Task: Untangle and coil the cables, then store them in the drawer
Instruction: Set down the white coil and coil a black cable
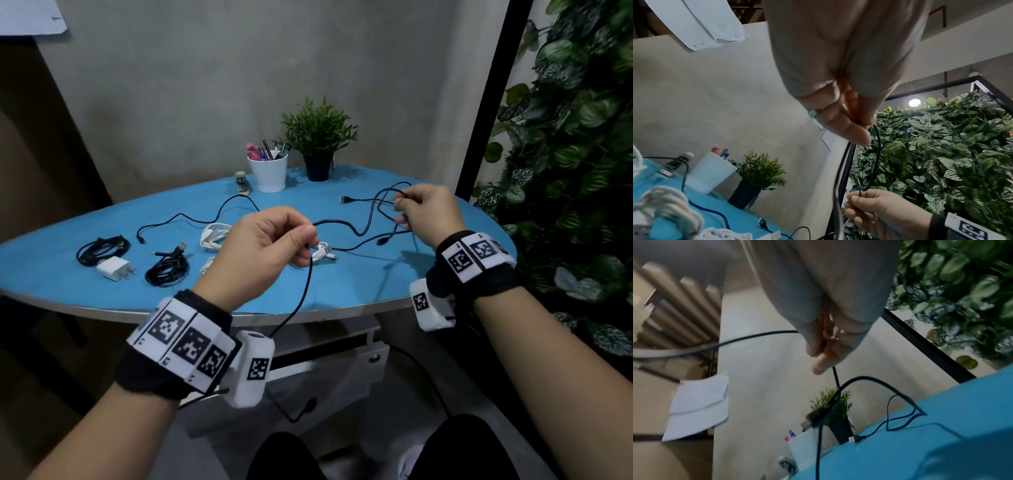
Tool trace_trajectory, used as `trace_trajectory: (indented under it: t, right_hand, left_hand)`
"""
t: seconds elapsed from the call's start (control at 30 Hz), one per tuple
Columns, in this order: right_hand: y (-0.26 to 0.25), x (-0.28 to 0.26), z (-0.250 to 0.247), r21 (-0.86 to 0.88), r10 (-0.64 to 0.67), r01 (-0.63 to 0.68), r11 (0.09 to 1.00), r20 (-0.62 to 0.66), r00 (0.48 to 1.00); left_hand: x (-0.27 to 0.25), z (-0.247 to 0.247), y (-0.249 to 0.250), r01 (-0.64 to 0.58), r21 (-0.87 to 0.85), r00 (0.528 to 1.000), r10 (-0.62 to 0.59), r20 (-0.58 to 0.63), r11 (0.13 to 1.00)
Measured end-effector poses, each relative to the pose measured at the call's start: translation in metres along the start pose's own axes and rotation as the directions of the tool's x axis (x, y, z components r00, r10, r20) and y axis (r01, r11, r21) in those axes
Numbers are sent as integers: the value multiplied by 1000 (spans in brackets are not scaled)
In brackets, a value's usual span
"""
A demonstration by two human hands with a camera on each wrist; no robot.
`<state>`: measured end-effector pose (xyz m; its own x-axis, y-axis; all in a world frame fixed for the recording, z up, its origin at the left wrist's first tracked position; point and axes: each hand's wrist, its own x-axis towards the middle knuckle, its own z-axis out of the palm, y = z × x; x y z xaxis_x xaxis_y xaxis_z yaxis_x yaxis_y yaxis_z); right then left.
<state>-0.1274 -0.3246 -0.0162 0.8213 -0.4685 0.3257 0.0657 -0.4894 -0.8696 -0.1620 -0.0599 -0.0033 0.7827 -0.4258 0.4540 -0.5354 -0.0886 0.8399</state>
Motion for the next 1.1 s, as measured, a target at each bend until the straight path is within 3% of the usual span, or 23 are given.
trace_trajectory:
  t: [0.1, 0.23, 0.33, 0.47, 0.6, 0.7, 0.77, 0.83, 0.9, 1.0, 1.1]
  right_hand:
    - [-2, 0, -4, 163, 11, -9, 987, -15, 1000]
    - [1, -3, -15, 40, -66, 68, 997, -65, 996]
    - [7, -5, -16, -45, -59, 57, 997, -26, 998]
    - [6, -10, -9, 2, -69, 69, 998, -67, 995]
    - [-3, -15, -12, 53, -117, 122, 991, -78, 990]
    - [-9, -23, -15, 36, -141, 142, 989, -11, 990]
    - [-14, -30, -15, 143, -128, 124, 982, 16, 992]
    - [-23, -37, -15, 431, -80, 41, 901, 73, 994]
    - [-32, -44, -15, 669, -34, -68, 740, 138, 990]
    - [-43, -52, -17, 815, -15, -143, 562, 183, 983]
    - [-48, -54, -19, 890, -81, -165, 425, 219, 972]
  left_hand:
    - [1, -3, -9, 46, 39, 996, -43, -74, 998]
    - [5, -15, -20, 77, -13, 950, -77, -302, 997]
    - [7, -20, -22, 40, -105, 898, -82, -432, 994]
    - [5, -15, -20, 16, -115, 909, -63, -412, 993]
    - [3, -15, -24, 85, -52, 947, -97, -307, 995]
    - [4, -19, -30, 137, -7, 929, -131, -347, 991]
    - [6, -22, -35, 187, 51, 915, -155, -373, 981]
    - [6, -22, -43, 246, 198, 929, -172, -327, 949]
    - [5, -19, -50, 281, 389, 952, -204, -228, 877]
    - [-1, -12, -52, 290, 538, 953, -293, -83, 792]
    - [-9, -2, -49, 219, 590, 930, -349, 116, 778]
